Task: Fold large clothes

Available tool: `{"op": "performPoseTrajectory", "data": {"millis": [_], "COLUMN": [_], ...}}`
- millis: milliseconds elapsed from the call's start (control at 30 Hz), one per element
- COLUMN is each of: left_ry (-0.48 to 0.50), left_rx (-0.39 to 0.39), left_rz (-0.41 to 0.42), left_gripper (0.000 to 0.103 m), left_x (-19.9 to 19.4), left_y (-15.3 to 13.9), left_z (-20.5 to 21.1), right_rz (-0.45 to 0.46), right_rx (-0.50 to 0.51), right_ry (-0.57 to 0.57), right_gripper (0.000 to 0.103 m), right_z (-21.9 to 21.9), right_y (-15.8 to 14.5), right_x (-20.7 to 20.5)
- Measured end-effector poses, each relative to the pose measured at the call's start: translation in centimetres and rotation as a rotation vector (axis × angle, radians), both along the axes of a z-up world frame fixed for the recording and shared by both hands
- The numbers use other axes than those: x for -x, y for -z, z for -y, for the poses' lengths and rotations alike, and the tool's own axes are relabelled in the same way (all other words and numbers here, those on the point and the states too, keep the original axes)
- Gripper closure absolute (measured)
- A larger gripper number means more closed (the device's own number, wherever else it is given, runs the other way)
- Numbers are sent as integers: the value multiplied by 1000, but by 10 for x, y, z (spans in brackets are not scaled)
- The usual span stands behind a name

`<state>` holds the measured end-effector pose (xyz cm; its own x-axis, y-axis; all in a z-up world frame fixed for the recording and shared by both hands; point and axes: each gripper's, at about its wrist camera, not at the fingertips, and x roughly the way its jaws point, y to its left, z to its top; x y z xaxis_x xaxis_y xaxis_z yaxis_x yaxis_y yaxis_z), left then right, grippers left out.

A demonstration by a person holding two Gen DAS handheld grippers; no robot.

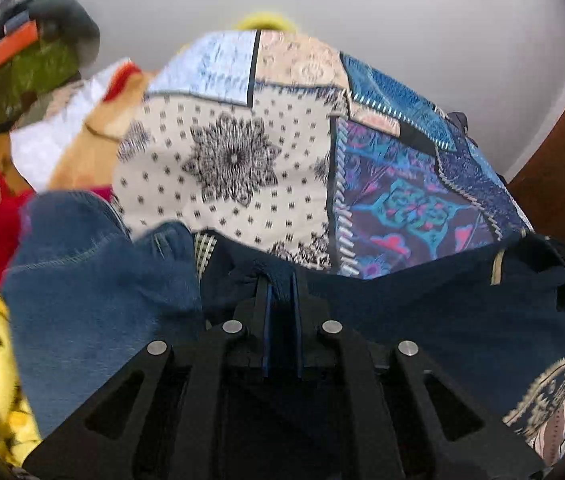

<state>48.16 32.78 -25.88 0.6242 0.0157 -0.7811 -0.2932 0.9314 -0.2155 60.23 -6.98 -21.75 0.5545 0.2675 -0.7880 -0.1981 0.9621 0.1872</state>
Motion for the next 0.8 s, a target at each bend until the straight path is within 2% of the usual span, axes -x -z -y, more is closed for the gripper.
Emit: {"op": "performPoseTrajectory", "data": {"millis": [100, 133, 233, 267, 367, 467, 533, 700, 800], "left_ry": [-1, -22, -80, -75, -27, 54, 124, 255, 305], "left_rx": [-21, -58, -187, -199, -220, -264, -284, -295, -285], "left_rz": [17, 20, 36, 56, 100, 103, 102, 107, 67], "left_gripper": [89, 88, 76, 70, 61, 54, 49, 18, 15], "left_x": [5, 7, 14, 19, 32, 41, 45, 54, 51], "left_y": [-6, -16, -48, -61, -89, -102, -102, -81, -51], "left_z": [-3, -5, -4, -5, 6, 36, 62, 121, 143], "right_rz": [31, 60, 171, 183, 166, 189, 204, 173, 109], "right_rx": [-26, 0, 118, 109, 37, 56, 71, 62, 122], "right_ry": [25, 47, 107, 99, -1, -116, -205, -384, -426], "right_gripper": [96, 96, 96, 96, 96, 96, 96, 96, 96], "right_z": [13, 18, 32, 36, 40, 24, 2, -55, -81], "right_y": [-3, -10, -43, -52, -79, -97, -102, -85, -51], "right_x": [1, 5, 16, 19, 33, 62, 86, 128, 137]}}
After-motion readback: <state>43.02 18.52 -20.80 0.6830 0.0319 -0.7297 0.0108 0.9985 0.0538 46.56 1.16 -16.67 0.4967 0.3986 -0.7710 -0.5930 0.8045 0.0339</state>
